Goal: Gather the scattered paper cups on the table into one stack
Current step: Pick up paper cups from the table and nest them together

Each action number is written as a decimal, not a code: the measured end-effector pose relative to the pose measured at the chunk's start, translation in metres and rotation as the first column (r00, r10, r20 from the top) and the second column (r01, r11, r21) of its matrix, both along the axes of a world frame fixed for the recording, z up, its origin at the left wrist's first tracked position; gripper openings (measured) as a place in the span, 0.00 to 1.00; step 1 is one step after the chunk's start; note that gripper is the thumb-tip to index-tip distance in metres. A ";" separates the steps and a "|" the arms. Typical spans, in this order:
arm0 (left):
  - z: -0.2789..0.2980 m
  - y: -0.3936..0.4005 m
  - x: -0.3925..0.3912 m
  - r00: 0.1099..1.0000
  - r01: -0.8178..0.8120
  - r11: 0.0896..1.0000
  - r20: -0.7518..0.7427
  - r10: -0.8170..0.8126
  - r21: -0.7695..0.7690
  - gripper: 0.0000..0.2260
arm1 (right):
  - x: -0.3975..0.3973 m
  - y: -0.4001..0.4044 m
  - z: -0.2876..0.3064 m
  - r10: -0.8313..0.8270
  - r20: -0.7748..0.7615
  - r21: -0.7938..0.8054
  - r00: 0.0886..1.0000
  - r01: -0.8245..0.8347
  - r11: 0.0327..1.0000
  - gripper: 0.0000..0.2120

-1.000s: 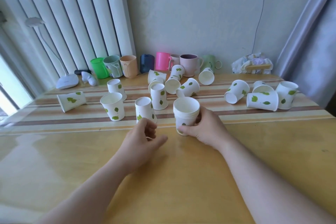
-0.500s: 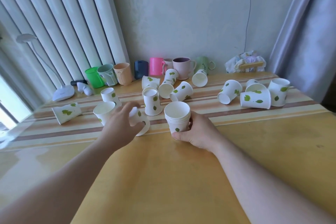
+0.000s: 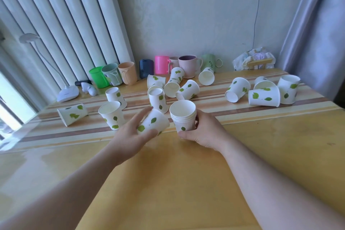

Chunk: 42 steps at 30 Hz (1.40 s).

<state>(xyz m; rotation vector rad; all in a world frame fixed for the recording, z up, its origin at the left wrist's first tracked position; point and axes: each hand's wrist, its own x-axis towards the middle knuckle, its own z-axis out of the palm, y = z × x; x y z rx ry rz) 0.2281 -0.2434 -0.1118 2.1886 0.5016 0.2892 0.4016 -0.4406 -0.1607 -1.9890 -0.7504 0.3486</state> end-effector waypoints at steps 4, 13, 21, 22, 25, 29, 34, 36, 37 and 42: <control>0.019 -0.015 0.025 0.969 -0.023 0.942 0.225 0.104 -0.335 0.39 | 0.002 0.000 -0.001 0.009 -0.009 -0.001 1.000 -0.009 1.000 0.26; 0.028 -0.046 0.060 0.857 0.087 0.899 0.492 0.151 -0.428 0.42 | 0.003 0.000 -0.001 0.024 0.000 -0.005 1.000 -0.024 1.000 0.31; 0.009 -0.062 0.071 0.916 0.012 0.949 0.384 0.115 -0.314 0.34 | 0.001 0.000 0.001 0.029 0.013 -0.008 0.999 -0.029 1.000 0.28; 0.005 -0.061 0.070 0.924 0.012 0.963 0.370 0.092 -0.271 0.34 | 0.001 0.000 0.001 0.028 0.007 -0.003 1.000 -0.028 1.000 0.27; -0.005 -0.052 0.061 0.943 0.034 0.978 0.331 0.037 -0.204 0.39 | 0.000 -0.001 0.000 0.030 0.002 0.006 1.000 -0.030 1.000 0.28; -0.015 -0.031 0.033 0.948 0.003 0.999 0.319 0.008 -0.033 0.46 | 0.000 -0.001 -0.001 0.018 -0.003 -0.004 1.000 -0.018 1.000 0.29; -0.031 0.022 -0.013 0.809 -0.466 0.877 0.457 0.369 0.117 0.30 | 0.003 0.001 -0.001 0.016 -0.006 -0.014 1.000 -0.016 1.000 0.25; -0.031 0.042 -0.019 0.754 -0.573 0.816 0.436 0.492 0.071 0.32 | 0.003 0.002 -0.002 0.014 -0.003 -0.013 1.000 -0.014 1.000 0.27; -0.029 0.051 -0.019 0.740 -0.600 0.799 0.410 0.534 0.043 0.35 | 0.003 0.003 -0.002 0.014 -0.002 -0.013 1.000 -0.014 1.000 0.29; -0.019 0.079 0.000 0.845 -0.525 0.850 0.141 0.516 0.041 0.43 | 0.003 0.002 -0.005 0.012 -0.016 -0.005 1.000 -0.012 1.000 0.28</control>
